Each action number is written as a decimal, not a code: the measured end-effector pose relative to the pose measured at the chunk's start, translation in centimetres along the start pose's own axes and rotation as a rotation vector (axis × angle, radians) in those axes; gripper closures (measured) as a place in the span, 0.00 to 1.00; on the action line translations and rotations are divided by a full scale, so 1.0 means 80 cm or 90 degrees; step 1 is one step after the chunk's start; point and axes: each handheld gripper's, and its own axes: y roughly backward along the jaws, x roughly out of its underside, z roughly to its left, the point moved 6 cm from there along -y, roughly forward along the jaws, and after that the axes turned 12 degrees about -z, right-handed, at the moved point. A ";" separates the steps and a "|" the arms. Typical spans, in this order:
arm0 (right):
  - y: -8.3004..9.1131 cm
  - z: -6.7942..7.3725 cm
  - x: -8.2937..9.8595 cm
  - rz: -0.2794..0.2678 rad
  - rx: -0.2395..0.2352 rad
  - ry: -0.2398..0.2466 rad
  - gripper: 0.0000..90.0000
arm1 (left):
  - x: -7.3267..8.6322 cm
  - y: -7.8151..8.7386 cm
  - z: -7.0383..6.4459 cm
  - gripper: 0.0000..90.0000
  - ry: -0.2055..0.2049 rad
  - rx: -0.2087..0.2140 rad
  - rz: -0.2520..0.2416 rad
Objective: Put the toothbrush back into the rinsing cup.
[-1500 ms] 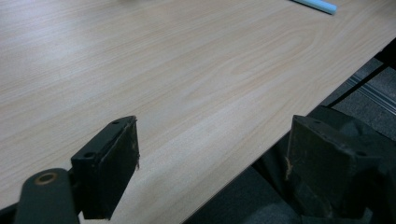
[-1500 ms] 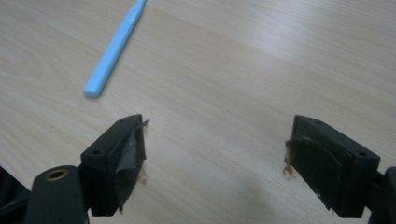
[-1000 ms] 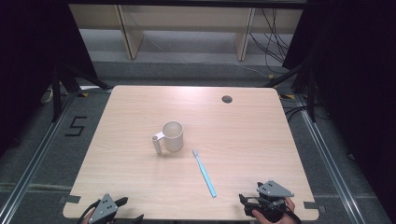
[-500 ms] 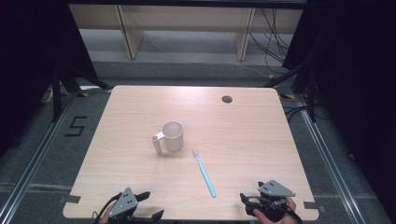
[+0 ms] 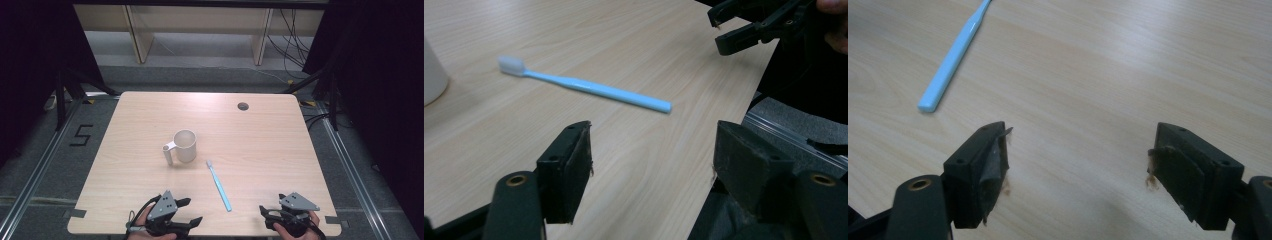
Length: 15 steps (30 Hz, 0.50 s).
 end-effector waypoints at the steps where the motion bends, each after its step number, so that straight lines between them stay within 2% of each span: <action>1: 0.001 -0.002 0.000 0.000 0.004 0.006 0.26 | -0.001 -0.005 -0.002 0.38 -0.001 0.005 -0.001; 2: 0.001 -0.003 0.000 -0.004 0.007 0.001 0.26 | -0.003 -0.010 -0.004 0.44 -0.004 0.013 -0.003; 3: 0.001 -0.003 0.000 -0.004 0.007 0.001 0.26 | -0.004 -0.014 -0.005 0.44 -0.008 0.014 0.000; 4: 0.002 -0.003 0.000 -0.002 0.008 -0.007 0.26 | -0.004 -0.018 -0.004 0.48 -0.026 0.015 0.010; 6: 0.002 -0.006 -0.001 -0.008 0.013 -0.001 0.27 | -0.007 -0.030 -0.008 0.52 -0.027 0.027 0.003; 8: 0.003 -0.006 0.000 -0.001 0.012 -0.011 0.27 | -0.009 -0.042 -0.008 0.60 -0.043 0.024 0.012; 11: 0.002 -0.010 -0.001 -0.014 0.015 -0.002 0.27 | -0.011 -0.059 -0.012 0.70 -0.041 0.026 0.006; 13: 0.003 -0.009 0.000 -0.008 0.012 -0.016 0.27 | -0.012 -0.070 -0.014 0.76 -0.051 0.028 0.012; 15: 0.004 -0.012 -0.001 -0.014 0.019 -0.011 0.27 | -0.013 -0.082 -0.018 0.83 -0.060 0.035 0.016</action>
